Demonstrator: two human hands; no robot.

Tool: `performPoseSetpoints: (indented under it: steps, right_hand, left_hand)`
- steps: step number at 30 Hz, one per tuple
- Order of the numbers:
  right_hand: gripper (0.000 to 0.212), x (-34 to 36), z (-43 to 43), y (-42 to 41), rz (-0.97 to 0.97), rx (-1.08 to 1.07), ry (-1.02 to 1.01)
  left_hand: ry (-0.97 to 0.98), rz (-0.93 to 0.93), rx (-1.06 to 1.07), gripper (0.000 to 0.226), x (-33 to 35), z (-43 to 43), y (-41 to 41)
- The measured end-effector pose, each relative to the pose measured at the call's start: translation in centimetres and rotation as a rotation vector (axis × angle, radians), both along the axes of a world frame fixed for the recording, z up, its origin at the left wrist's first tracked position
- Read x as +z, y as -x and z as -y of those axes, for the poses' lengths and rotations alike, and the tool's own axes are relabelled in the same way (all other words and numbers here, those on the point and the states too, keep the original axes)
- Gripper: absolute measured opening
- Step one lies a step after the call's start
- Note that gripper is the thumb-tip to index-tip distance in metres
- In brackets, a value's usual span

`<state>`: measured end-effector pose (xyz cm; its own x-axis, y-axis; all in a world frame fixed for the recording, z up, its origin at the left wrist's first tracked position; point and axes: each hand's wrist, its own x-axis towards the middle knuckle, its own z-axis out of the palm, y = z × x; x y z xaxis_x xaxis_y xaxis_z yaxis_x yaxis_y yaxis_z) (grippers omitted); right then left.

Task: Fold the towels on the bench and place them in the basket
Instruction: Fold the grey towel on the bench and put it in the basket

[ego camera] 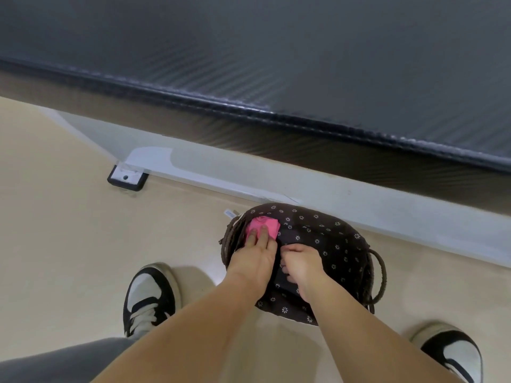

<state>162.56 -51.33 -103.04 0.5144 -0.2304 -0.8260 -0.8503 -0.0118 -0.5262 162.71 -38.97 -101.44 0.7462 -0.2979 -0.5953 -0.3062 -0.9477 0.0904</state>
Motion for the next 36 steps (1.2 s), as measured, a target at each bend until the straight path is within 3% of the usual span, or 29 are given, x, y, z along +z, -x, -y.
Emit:
performPoseSetpoints:
  steps: [7,13,17,21,24,27,32,36]
  right_hand:
    - [0.021,3.2,2.6,0.6,-0.013,0.101,0.102]
    - [0.018,12.2,4.8,1.1,0.100,0.393,0.220]
    - [0.028,20.6,5.9,1.4,0.211,0.628,0.367]
    - [0.024,29.4,8.1,2.8,0.316,0.742,0.479]
    - [0.024,35.3,11.0,4.4,0.389,0.786,0.603]
    - [0.023,40.8,14.4,6.3,0.473,0.692,0.628]
    - [0.022,45.8,20.2,9.7,0.700,0.213,0.483]
    - [0.015,46.8,24.5,11.1,0.871,0.031,0.719]
  left_hand:
    - [-0.028,-0.099,-0.029,0.081,3.3,-0.2,0.1]
    - [0.024,-0.138,-0.099,0.040,11.4,0.9,2.5]
    - [0.283,0.001,-0.072,0.017,17.2,2.3,3.2]
    - [0.602,0.133,0.033,0.026,24.3,4.7,3.6]
    - [0.733,0.178,0.083,0.034,29.4,6.4,4.1]
    - [0.899,0.194,0.074,0.034,33.9,9.1,4.7]
    - [1.020,0.177,-0.005,0.030,39.4,16.2,6.0]
    - [1.016,0.148,-0.077,0.026,41.4,21.5,6.3]
